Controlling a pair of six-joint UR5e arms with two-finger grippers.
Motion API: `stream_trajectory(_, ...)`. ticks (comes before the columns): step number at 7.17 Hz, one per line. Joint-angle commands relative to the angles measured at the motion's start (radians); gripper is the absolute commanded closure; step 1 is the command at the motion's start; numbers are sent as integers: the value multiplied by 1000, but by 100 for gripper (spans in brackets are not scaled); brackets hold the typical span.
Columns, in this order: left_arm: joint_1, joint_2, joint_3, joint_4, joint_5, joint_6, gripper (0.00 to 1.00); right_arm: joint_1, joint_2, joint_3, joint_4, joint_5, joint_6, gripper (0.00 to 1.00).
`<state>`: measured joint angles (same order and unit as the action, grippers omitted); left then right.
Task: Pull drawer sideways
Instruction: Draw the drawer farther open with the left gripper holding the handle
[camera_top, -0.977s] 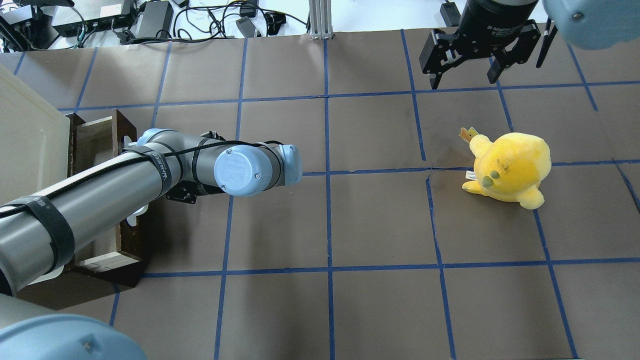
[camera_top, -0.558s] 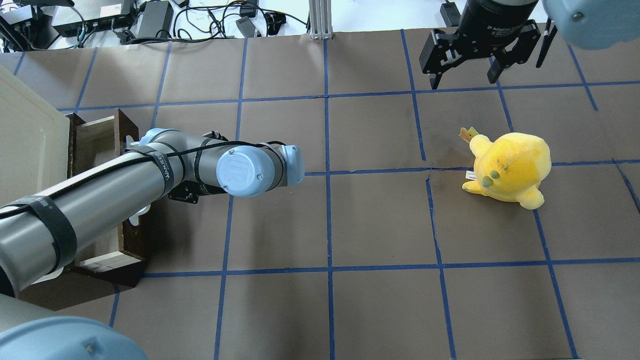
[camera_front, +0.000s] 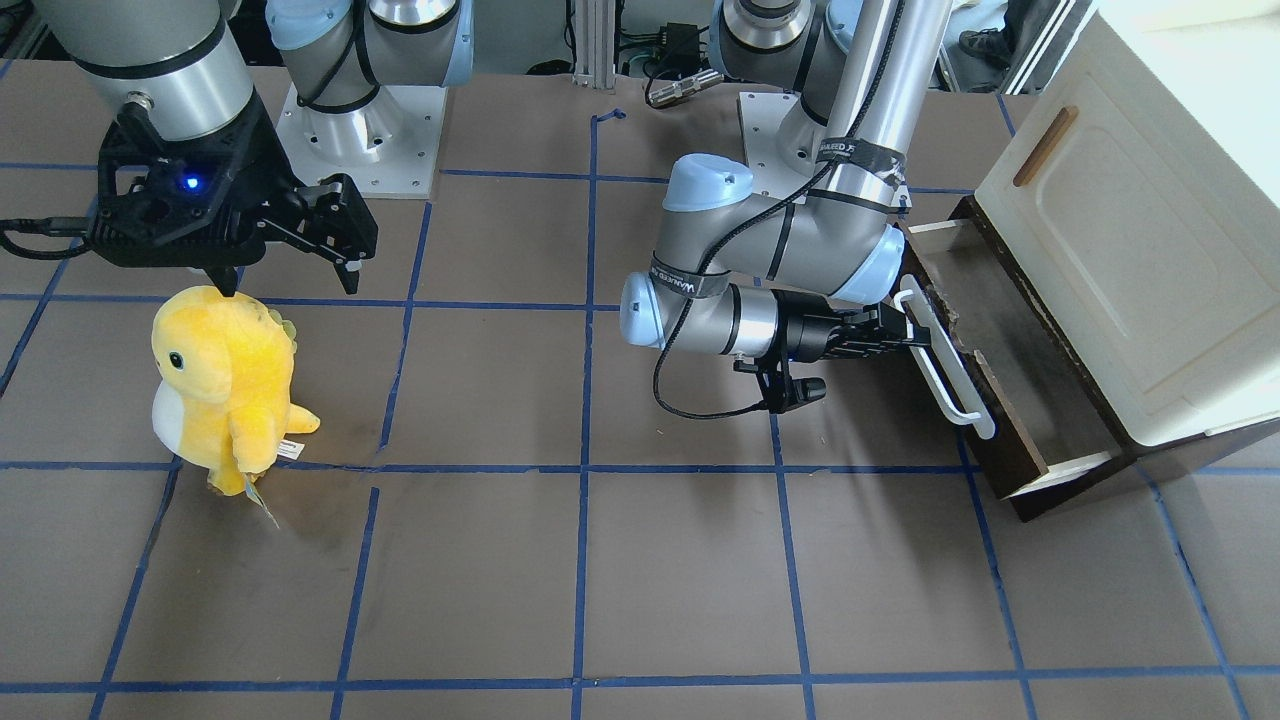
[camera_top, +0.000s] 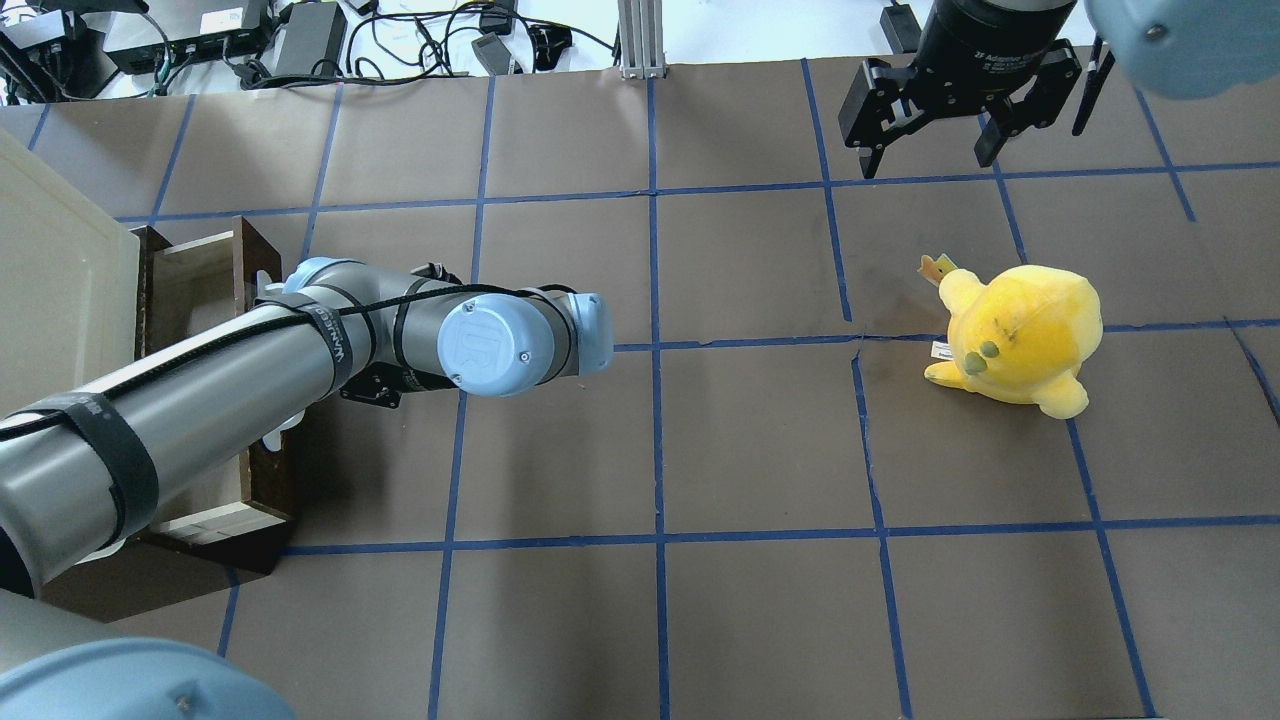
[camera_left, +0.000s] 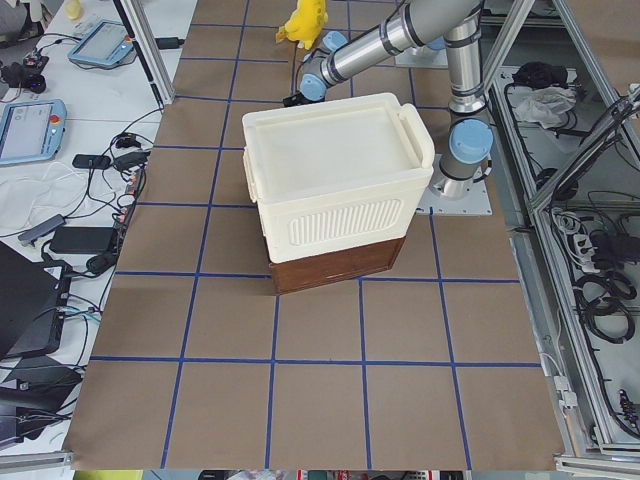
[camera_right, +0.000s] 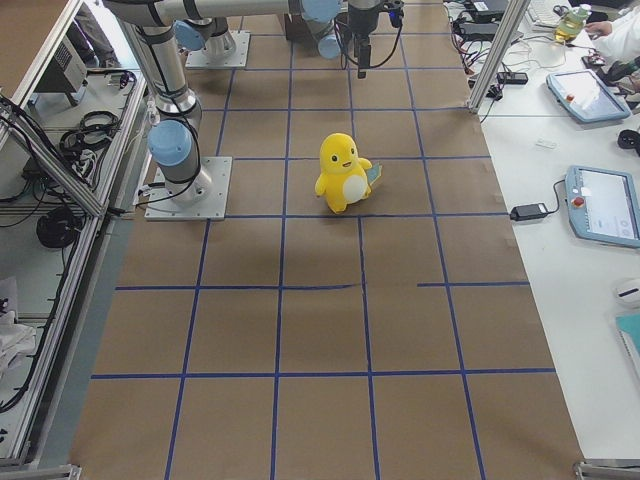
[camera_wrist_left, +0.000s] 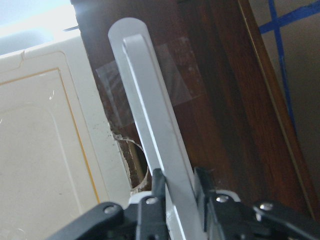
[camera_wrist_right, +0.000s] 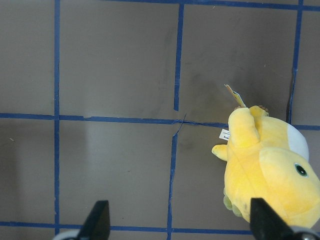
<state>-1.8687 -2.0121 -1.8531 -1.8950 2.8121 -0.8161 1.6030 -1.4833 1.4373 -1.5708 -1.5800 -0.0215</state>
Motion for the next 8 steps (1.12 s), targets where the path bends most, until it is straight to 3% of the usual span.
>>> stream_trajectory(1,-12,-1,0,1,1,0,93,0,0,0,0,0,0,0)
stream_trajectory(8,-36,-1,0,-1,3,11,93,0,0,0,0,0,0,0)
